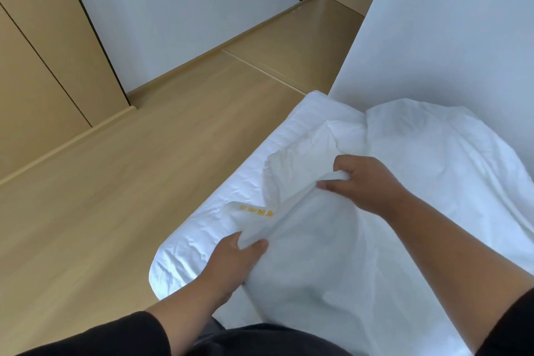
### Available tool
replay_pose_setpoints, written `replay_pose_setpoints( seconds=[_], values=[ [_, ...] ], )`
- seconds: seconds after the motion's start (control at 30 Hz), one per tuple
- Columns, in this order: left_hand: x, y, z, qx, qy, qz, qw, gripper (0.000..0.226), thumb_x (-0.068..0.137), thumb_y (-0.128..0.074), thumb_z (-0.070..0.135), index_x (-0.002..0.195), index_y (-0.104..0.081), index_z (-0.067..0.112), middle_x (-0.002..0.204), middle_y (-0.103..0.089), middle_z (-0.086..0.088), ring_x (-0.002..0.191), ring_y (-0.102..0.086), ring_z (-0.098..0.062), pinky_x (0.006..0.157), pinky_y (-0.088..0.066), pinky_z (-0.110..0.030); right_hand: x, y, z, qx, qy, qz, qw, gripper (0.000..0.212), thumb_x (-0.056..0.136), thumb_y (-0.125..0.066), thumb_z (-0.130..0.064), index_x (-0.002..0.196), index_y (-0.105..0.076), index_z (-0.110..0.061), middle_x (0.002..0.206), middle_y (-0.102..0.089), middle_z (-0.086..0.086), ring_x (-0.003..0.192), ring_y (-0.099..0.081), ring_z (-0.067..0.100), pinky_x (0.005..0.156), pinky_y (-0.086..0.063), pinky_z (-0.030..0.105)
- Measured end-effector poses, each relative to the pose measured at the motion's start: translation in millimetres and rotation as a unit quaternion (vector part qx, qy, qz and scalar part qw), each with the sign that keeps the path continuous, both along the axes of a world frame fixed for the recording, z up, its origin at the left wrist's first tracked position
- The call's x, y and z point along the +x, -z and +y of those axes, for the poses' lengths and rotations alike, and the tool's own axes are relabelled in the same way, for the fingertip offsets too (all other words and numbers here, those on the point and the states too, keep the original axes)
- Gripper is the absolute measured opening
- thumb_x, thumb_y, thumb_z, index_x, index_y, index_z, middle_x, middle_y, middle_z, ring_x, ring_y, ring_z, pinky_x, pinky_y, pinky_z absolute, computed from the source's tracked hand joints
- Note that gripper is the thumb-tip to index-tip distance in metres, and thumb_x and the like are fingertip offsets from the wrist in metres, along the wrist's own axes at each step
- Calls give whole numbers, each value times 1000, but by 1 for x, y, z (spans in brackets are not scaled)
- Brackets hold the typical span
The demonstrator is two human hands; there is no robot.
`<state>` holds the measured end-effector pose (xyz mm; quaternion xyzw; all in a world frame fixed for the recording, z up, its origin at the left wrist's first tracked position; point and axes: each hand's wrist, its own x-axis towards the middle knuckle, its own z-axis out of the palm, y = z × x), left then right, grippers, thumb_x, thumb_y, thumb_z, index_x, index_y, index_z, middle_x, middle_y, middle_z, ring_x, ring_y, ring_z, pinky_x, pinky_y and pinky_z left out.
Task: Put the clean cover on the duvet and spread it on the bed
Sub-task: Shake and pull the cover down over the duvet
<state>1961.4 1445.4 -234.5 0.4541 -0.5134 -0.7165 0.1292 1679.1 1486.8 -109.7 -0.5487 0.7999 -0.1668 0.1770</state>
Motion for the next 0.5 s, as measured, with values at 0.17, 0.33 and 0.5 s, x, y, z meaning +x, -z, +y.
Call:
replay_pose_setpoints(
  seconds=[0.17,0.33,0.5],
  values=[
    [93,69,-35,-55,104,-263,957,13,87,-59,28,92,-71,28,87,-74,3,80,-70,-14,68,-59,-31,34,76,15,159,14,-19,987,31,89,-73,-33,75,-46,-32,77,-59,-6,79,-59,17,69,-44,31],
    [201,132,-46,0,163,-419,893,15,86,-55,29,87,-64,18,82,-67,1,75,-69,-18,58,-47,-23,70,109,0,163,61,10,985,24,96,-59,-29,78,-46,-38,72,-61,-7,70,-60,12,58,-41,27],
    [200,131,-50,-83,225,-432,869,26,91,-50,40,78,-56,19,66,-59,5,54,-54,-11,57,-44,-24,114,111,-10,230,-33,-30,972,11,94,-63,-36,93,-53,-41,80,-61,-10,73,-55,2,62,-39,22]
  ],
)
